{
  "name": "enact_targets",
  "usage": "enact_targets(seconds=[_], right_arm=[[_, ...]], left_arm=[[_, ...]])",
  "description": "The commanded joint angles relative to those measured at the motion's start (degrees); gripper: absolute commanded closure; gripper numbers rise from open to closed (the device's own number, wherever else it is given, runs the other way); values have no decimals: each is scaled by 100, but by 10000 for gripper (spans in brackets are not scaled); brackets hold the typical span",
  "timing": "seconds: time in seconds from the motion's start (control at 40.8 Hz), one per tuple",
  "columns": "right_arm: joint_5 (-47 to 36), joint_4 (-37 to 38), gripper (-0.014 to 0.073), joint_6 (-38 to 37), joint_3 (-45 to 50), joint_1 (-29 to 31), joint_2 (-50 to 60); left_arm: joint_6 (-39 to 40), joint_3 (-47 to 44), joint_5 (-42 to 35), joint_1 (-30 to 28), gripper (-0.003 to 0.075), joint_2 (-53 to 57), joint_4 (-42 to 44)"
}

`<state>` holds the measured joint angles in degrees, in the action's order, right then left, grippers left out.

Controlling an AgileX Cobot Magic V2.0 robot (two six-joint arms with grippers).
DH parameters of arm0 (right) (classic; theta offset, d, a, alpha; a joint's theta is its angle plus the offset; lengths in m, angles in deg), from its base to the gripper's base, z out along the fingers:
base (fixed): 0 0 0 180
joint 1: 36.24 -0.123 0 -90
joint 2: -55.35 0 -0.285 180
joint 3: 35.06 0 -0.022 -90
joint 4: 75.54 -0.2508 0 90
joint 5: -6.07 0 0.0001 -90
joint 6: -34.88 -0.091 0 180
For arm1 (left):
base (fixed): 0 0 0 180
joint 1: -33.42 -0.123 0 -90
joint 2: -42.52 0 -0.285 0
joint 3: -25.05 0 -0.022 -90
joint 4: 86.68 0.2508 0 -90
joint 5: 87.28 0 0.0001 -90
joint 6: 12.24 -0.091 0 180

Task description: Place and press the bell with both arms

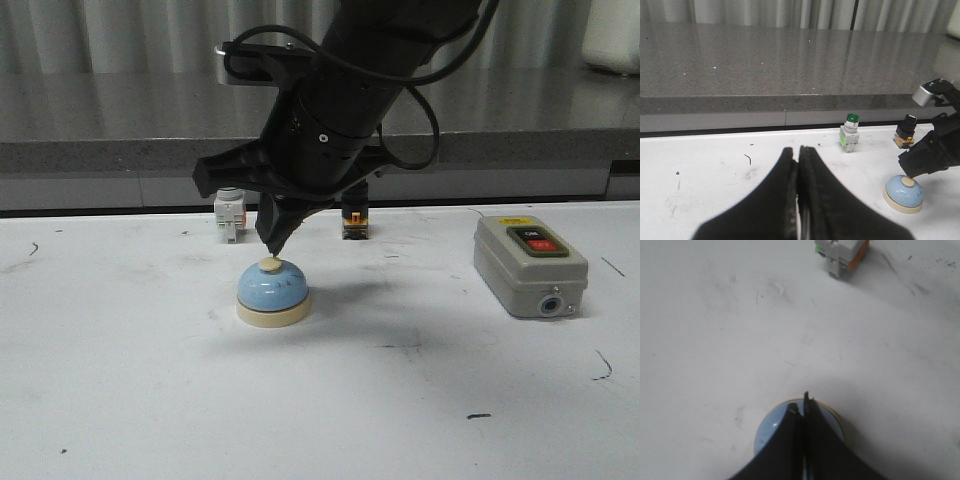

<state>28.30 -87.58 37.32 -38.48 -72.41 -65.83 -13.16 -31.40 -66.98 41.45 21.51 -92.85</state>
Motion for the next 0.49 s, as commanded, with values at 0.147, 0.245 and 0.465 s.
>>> enact_targets(seconds=[0.147, 0.245, 0.465], right_arm=[[-152, -20, 655, 78, -197, -14, 193], [-293, -20, 655, 78, -197, -14, 475], [-34, -20, 655, 78, -141, 74, 1334]], left_arm=[[43, 145, -457, 7, 740, -44, -69], [43, 145, -457, 7, 740, -44, -69], [43, 145, -457, 7, 740, -44, -69]])
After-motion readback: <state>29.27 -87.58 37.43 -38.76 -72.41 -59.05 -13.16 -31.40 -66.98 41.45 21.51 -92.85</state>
